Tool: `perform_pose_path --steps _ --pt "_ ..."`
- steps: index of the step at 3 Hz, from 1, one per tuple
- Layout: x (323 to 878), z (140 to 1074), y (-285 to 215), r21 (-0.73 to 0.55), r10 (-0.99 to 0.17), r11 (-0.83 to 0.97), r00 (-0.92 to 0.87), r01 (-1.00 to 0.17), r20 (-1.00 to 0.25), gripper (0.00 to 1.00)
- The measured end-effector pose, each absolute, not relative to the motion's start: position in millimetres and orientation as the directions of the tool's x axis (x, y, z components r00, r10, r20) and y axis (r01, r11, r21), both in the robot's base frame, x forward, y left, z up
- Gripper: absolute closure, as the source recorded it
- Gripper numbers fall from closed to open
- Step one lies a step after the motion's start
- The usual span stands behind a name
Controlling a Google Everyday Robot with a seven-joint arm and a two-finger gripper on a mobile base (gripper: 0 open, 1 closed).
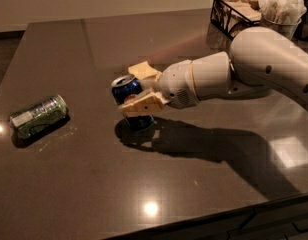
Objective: Place pepsi can upright
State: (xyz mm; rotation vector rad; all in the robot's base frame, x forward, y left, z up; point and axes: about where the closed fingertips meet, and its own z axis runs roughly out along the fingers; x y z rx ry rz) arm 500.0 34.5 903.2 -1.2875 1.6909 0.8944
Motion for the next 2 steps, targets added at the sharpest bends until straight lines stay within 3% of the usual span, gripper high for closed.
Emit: perform_pose_path --steps 2 --pt "504.0 888.6 21.8 0.030 -0.278 0.221 -0.093 -0.975 -0.956 0.58"
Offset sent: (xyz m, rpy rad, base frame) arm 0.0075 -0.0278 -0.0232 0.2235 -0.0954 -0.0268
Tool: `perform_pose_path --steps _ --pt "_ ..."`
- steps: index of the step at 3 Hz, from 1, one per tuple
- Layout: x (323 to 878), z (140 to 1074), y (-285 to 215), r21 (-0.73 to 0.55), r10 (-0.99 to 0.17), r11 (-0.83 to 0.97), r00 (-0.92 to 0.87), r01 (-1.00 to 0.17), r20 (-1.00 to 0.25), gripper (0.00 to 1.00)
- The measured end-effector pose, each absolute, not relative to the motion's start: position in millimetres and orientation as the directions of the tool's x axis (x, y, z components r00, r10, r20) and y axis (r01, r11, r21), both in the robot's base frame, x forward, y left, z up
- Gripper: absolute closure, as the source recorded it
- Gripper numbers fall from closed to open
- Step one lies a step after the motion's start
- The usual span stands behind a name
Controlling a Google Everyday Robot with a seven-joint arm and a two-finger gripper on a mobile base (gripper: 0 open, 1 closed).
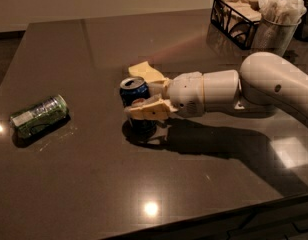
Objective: Place pepsi can upright
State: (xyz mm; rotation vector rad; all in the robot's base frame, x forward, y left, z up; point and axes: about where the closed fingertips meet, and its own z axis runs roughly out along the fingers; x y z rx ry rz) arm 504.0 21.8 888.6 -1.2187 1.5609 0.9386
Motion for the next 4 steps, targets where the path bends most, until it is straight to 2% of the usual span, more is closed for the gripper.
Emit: perform_pose_path --steps 2,3,4 --pt "500.1 888.0 21.4 -0.014 -0.254 0.192 -0.036 -0.981 -0.967 0.12" --pt "499.3 888.6 23.4 -0.015 -0.255 0.188 -0.034 -0.982 -0.966 0.00" --pt "499.3 888.6 23.5 -0.015 -0.255 0.188 -0.034 -0.982 -0.966 0.00"
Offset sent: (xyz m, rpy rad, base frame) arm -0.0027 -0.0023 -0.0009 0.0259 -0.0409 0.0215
